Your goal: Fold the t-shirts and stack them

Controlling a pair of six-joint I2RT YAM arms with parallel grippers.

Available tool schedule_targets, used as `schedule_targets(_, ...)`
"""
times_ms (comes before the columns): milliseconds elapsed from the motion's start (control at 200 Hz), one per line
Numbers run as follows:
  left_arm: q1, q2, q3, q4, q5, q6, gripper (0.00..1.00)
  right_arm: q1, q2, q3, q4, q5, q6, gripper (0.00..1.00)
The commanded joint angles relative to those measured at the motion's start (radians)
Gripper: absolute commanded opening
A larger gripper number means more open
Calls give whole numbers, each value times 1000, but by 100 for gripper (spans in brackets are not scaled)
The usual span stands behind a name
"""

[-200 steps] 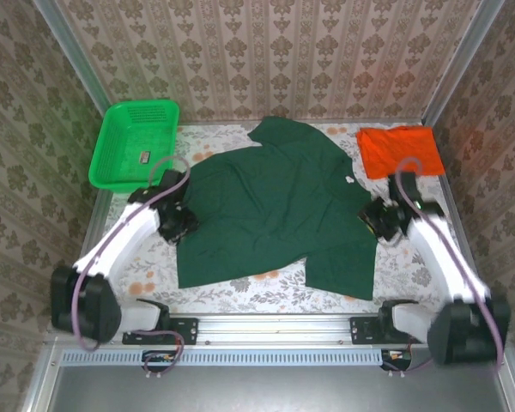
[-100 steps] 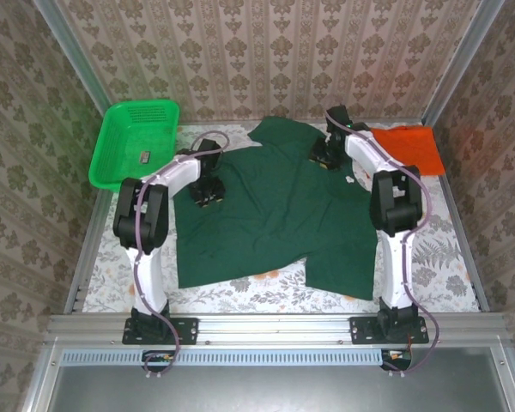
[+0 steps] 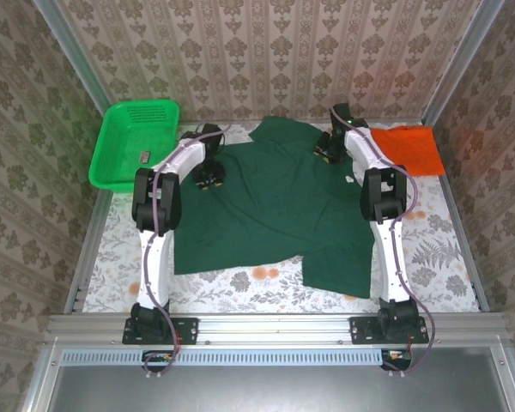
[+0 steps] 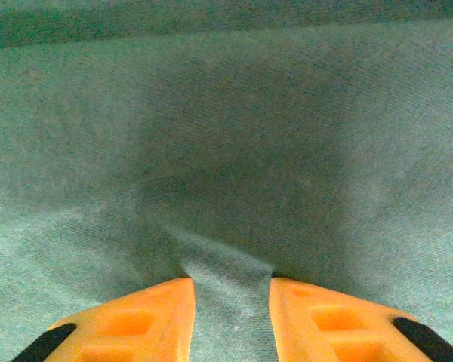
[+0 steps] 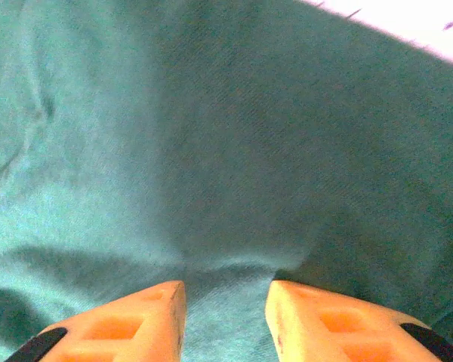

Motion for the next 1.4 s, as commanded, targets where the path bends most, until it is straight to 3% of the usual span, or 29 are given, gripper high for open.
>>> schedule_targets(0, 10, 128, 94, -48, -41, 60, 34, -36, 68, 47, -39, 49, 55, 39)
schedule_targets(165, 19, 242, 320, -122, -47, 70, 36, -60, 140, 225, -105, 58, 53, 41)
schedule_targets(280, 24, 276, 443, -166, 21, 60, 41, -70, 173, 359, -140, 19, 54, 46)
schedule_targets(355, 19, 244, 477, -183, 60, 55, 50, -67, 172, 452, -178, -16, 49, 51)
schedule_targets(490, 13, 97, 431, -172, 143, 29, 72, -49, 133, 637, -345, -38, -16, 61)
schedule_targets(570, 7, -31, 326, -147, 170, 18, 80, -40, 124, 812, -523, -21, -83, 66)
schedule_targets(790, 4, -493, -213, 16, 177, -2, 88, -36, -99, 816, -829, 95, -276, 75)
schedule_targets(1035, 50, -830, -656, 22, 154, 7, 93, -122, -297, 815, -1011, 112, -340, 80)
schedule_targets(1135, 93, -940, -776, 8, 142, 0, 92, -146, -417, 718, -1011, 120, -351, 82)
schedule_targets(1260, 182, -1068, -912, 4, 156, -28, 80, -170, -593, 460, -1007, 156, -361, 83)
schedule_targets(1340, 258, -1131, -1007, 25, 211, -47, 76, -175, -744, 201, -960, 129, -367, 81)
schedule_targets(1395, 308, -1162, -1070, 54, 271, -53, 75, -178, -934, -111, -809, 106, -344, 82)
